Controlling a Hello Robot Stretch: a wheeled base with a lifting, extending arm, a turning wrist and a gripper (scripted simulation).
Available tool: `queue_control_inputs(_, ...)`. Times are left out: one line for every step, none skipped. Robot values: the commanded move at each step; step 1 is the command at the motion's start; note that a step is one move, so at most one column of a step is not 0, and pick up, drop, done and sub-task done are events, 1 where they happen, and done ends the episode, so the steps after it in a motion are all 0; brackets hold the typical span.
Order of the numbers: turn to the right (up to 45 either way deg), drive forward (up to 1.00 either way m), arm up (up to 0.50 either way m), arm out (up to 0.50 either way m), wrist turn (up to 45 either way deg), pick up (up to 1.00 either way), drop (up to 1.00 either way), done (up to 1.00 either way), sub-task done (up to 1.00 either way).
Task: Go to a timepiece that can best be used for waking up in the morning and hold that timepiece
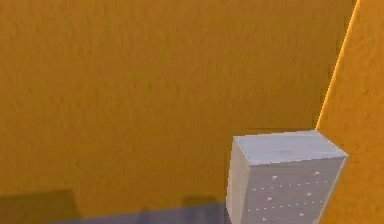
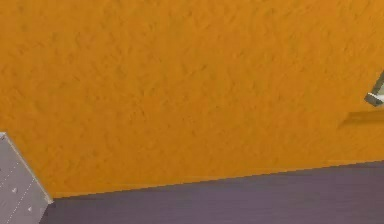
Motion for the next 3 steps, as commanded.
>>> queue_control_inputs(0.0, 0.2, 0.0, 0.0, 0.0, 0.0, 0.0, 0.0, 0.0)
queue_control_inputs(-18.0, 0.0, 0.0, 0.0, 0.0, 0.0, 0.0, 0.0, 0.0)
queue_control_inputs(0.0, 0.35, 0.0, 0.0, 0.0, 0.0, 0.0, 0.0, 0.0)
